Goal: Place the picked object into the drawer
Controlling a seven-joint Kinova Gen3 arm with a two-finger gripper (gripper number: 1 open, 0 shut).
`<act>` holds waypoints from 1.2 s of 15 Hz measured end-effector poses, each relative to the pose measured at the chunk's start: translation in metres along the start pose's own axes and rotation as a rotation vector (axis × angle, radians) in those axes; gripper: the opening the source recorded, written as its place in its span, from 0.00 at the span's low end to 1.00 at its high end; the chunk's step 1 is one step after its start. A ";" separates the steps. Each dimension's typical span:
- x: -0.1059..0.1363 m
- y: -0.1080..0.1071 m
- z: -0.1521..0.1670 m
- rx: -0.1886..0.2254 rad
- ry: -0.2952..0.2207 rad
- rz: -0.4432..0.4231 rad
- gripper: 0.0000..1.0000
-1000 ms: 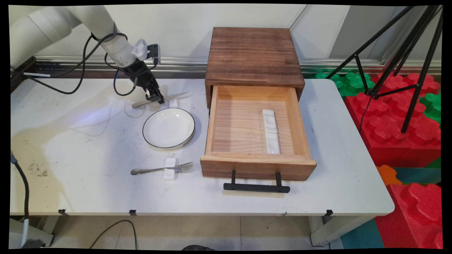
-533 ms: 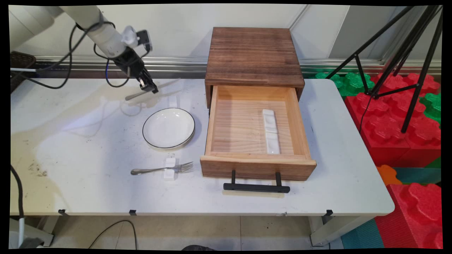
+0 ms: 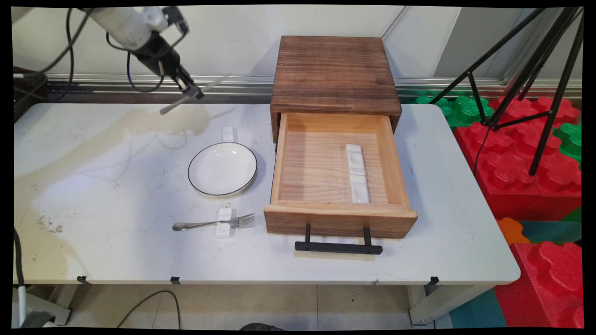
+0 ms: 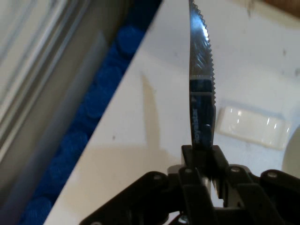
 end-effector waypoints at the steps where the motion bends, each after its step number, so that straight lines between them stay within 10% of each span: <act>1: 0.006 0.001 -0.010 0.011 0.017 -0.016 0.00; 9: 0.059 0.030 -0.065 0.012 0.121 -0.041 0.00; 18: 0.126 0.110 -0.091 -0.133 0.206 0.158 0.00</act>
